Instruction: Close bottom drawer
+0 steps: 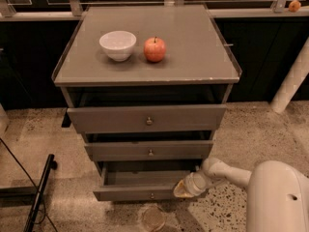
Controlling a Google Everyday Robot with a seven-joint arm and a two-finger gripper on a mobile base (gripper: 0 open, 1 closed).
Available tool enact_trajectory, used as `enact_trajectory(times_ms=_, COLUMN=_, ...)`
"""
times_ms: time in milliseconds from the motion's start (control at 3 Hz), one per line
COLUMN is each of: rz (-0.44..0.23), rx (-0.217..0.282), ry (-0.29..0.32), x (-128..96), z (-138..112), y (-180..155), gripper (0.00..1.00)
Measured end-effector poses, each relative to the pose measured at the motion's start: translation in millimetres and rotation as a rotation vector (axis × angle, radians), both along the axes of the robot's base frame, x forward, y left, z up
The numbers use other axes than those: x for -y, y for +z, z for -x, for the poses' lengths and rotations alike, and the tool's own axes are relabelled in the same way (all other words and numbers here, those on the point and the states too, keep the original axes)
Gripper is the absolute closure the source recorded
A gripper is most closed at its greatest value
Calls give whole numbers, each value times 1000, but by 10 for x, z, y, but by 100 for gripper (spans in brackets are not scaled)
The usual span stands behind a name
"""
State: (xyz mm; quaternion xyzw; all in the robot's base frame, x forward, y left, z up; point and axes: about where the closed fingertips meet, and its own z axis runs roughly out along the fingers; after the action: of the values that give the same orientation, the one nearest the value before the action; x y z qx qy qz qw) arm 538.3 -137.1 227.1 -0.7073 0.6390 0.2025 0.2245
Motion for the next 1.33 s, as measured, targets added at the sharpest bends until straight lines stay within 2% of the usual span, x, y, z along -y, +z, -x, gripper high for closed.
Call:
enact_trajectory(times_ms=333, rz=0, rx=-53, ry=32, x=-67, z=54, y=-88, gripper=100)
enact_trajectory(times_ms=667, rz=21, rx=-105, ry=38, x=-71, z=4, y=-274, gripper=100)
enact_trajectory(times_ms=1000, rz=44, rx=-145, ry=27, x=-10, z=-50, y=-430, gripper=81)
enact_trajectory(times_ms=1333, rz=58, rx=-161, ry=11, x=51, z=-67, y=-487, gripper=58)
